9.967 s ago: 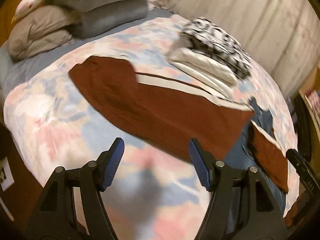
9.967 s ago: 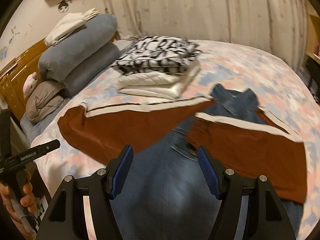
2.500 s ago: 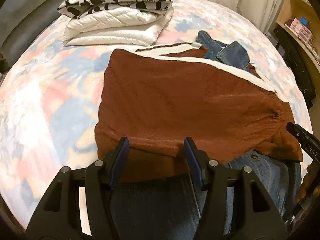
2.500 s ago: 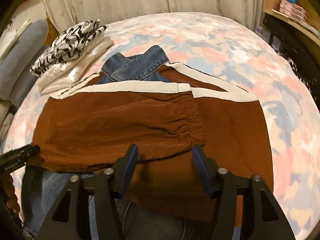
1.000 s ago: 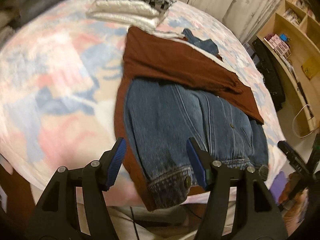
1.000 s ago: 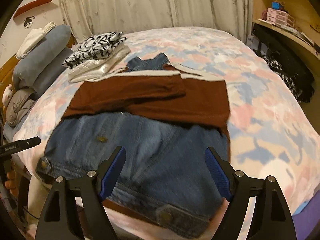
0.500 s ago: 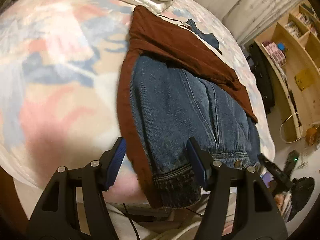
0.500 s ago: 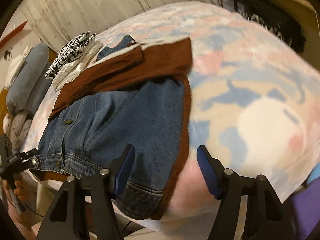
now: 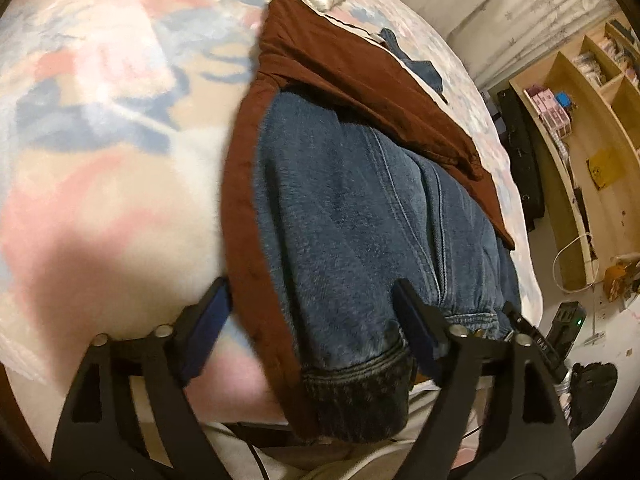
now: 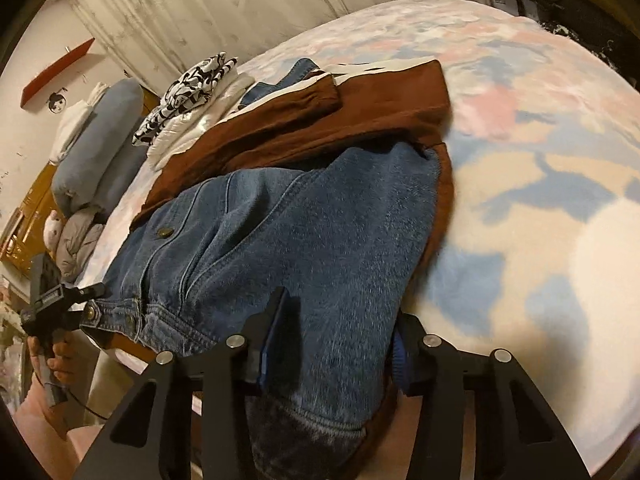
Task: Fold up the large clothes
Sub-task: 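Grasp the denim hem with both tools, then lift the denim hem with both tools and fold it over the brown sleeves toward the collar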
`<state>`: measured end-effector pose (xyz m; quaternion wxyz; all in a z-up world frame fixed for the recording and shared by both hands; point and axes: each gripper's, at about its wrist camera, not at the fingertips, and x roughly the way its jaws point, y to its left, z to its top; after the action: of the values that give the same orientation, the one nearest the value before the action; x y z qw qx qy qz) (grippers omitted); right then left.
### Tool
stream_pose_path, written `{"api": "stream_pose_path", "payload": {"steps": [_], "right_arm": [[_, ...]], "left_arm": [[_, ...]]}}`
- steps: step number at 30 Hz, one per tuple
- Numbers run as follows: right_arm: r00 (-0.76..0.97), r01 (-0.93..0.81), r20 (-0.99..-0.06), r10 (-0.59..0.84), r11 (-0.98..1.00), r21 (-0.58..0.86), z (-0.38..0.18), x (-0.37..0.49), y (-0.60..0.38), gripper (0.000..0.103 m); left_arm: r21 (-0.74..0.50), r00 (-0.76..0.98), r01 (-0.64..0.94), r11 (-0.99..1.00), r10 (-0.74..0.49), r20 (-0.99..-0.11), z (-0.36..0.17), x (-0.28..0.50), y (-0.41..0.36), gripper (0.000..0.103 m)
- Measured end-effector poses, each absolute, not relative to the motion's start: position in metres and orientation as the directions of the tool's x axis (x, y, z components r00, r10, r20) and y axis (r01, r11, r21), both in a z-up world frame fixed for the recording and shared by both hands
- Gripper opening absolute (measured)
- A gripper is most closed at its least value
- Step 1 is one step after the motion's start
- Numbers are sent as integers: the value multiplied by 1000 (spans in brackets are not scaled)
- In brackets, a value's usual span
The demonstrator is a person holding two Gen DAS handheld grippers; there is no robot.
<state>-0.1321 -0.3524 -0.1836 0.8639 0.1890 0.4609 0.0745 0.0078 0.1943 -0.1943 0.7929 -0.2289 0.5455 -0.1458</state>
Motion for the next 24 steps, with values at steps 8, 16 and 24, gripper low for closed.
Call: {"api": "stream_pose_path", "payload": {"steps": [8, 16, 24], "right_arm": [[576, 17, -729, 369, 887, 462, -189, -116, -357, 43], [584, -4, -690, 427, 852, 523, -193, -104, -360, 34], [608, 0, -670, 425, 845, 535, -183, -112, -367, 11]], "left_arm": [[-493, 416, 28, 870, -458, -786, -195, 12, 175, 100], [-604, 476, -15, 797, -525, -705, -194, 28, 189, 65], [-594, 503, -57, 802, -491, -711, -193, 27, 194, 10]]}}
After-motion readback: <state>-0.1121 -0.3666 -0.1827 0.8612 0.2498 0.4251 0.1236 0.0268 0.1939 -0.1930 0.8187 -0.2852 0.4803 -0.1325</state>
